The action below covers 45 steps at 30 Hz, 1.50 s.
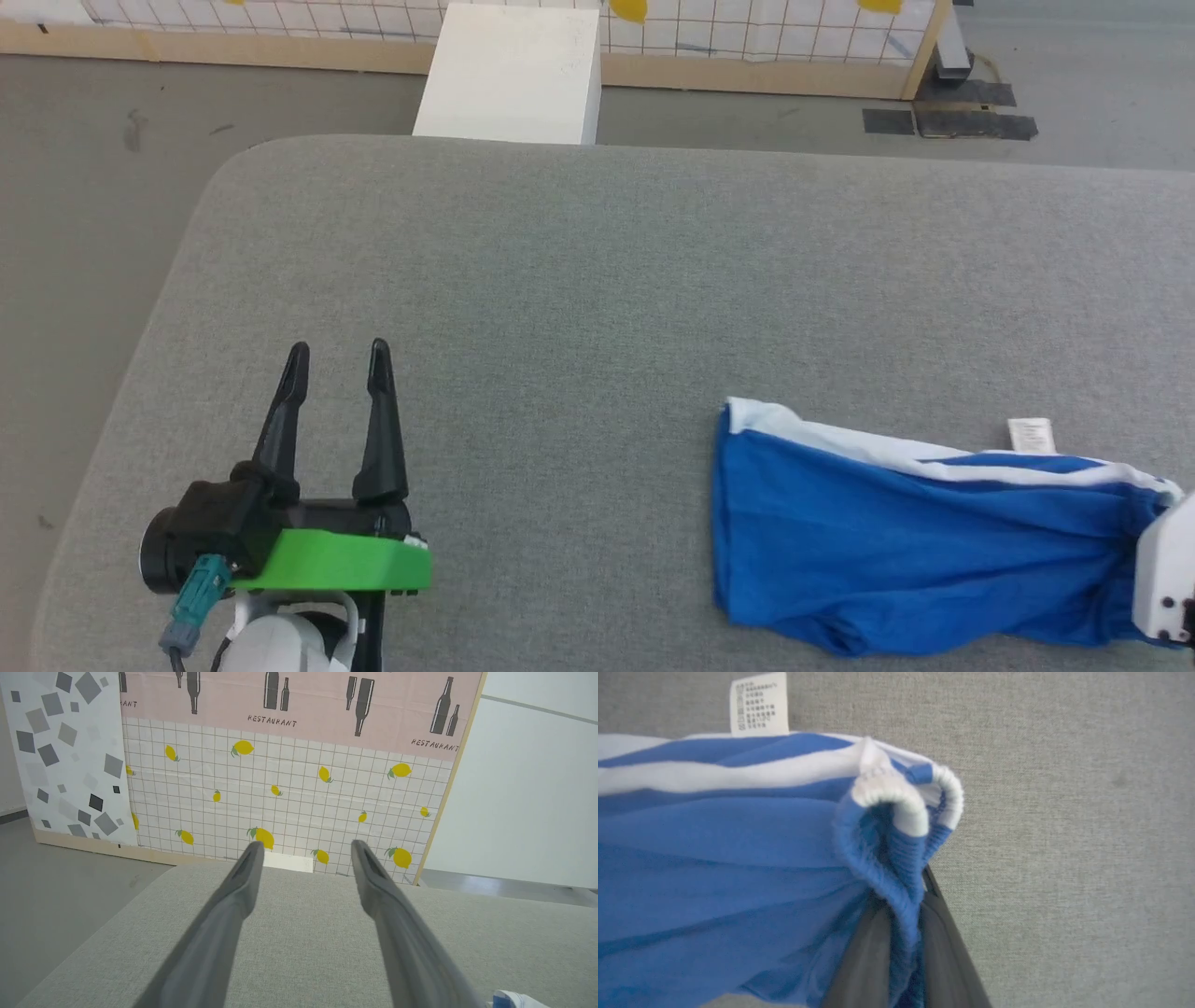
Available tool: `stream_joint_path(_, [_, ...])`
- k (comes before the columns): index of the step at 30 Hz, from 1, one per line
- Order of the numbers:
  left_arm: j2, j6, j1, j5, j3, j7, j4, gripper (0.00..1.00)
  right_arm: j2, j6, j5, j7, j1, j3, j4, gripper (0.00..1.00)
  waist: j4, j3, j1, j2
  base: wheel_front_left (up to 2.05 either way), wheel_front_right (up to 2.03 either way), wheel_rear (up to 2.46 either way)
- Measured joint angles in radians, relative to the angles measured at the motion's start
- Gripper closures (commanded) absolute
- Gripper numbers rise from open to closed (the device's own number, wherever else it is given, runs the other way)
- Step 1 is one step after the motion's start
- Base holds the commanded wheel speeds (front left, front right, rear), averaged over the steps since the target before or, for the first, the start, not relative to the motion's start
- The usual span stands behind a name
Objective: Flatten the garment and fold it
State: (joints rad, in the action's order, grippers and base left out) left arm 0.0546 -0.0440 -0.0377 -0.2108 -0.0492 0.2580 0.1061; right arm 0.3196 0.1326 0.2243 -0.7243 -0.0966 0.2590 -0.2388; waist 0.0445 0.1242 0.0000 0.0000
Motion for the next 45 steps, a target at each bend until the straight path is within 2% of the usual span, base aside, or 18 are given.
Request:
stream_joint_path(5, [0.0, 0.001, 0.007, -0.001, -0.007, 0.0, 0.001, 0.0, 0.034, 0.0, -0.016, -0.031, 0.007, -0.033, 0.038, 1.0, -0.004, -0.012, 0.0, 0.0, 0.0, 0.0, 0.0])
stream_joint_path(8, [-0.001, 0.002, 0.022, -0.001, -0.007, 0.0, 0.006, 0.0, 0.067, 0.0, 0.007, -0.1, 0.035, -0.085, 0.136, 1.0, -0.007, -0.024, 0.0, 0.0, 0.0, 0.0, 0.0])
stream_joint_path(13, [-0.001, 0.002, 0.038, -0.001, -0.008, 0.0, 0.009, 0.0, 0.117, 0.0, 0.113, -0.289, 0.082, -0.15, 0.352, 1.0, -0.016, -0.036, 0.0, 0.0, 0.0, 0.0, 0.0])
stream_joint_path(16, [-0.001, 0.003, 0.038, -0.002, -0.012, 0.0, 0.013, 0.0, 0.11, 0.0, 0.177, -0.37, 0.099, -0.167, 0.454, 1.0, -0.016, -0.034, 0.0, 0.0, 0.0, 0.0, 0.0])
stream_joint_path(20, [-0.002, 0.004, 0.038, -0.011, -0.02, 0.0, 0.014, 0.0, 0.032, 0.0, 0.221, -0.392, 0.096, -0.198, 0.515, 1.0, -0.011, -0.027, 0.0, 0.0, 0.0, 0.0, 0.0])
stream_joint_path(26, [-0.002, 0.004, 0.038, -0.011, -0.027, 0.0, 0.005, 0.0, -0.102, 0.0, 0.225, -0.345, 0.07, -0.271, 0.476, 1.0, 0.009, -0.016, 0.0, 0.0, 0.0, 0.0, 0.0])
stream_joint_path(31, [-0.002, 0.004, 0.037, -0.011, -0.031, 0.0, -0.003, 0.0, -0.189, 0.0, 0.203, -0.263, 0.036, -0.318, 0.364, 1.0, 0.028, -0.003, 0.0, 0.0, 0.0, 0.0, 0.0])
stream_joint_path(37, [-0.002, 0.004, 0.037, -0.012, -0.044, 0.0, -0.008, 0.0, -0.242, 0.0, 0.156, -0.158, -0.017, -0.342, 0.22, 1.0, 0.041, 0.014, 0.0001, 0.0, 0.0, 0.0, 0.0])
stream_joint_path(43, [-0.002, 0.004, 0.034, -0.012, -0.056, 0.0, -0.013, 0.0, -0.259, 0.0, 0.119, -0.094, -0.056, -0.355, 0.095, 1.0, 0.045, 0.028, 0.0001, 0.0, 0.0, 0.0, 0.0])
stream_joint_path(44, [-0.002, 0.004, 0.032, -0.014, -0.057, 0.0, -0.014, 0.0, -0.261, 0.0, 0.107, -0.072, -0.061, -0.356, 0.083, 0.83, 0.044, 0.029, 0.0001, 0.0, 0.0, 0.0, 0.0])
stream_joint_path(45, [-0.002, 0.004, 0.031, -0.016, -0.059, 0.0, -0.014, 0.0, -0.261, 0.0, 0.099, -0.056, -0.067, -0.358, 0.075, 0.0, 0.044, 0.031, 0.0001, 0.0, 0.0, 0.0, 0.0])
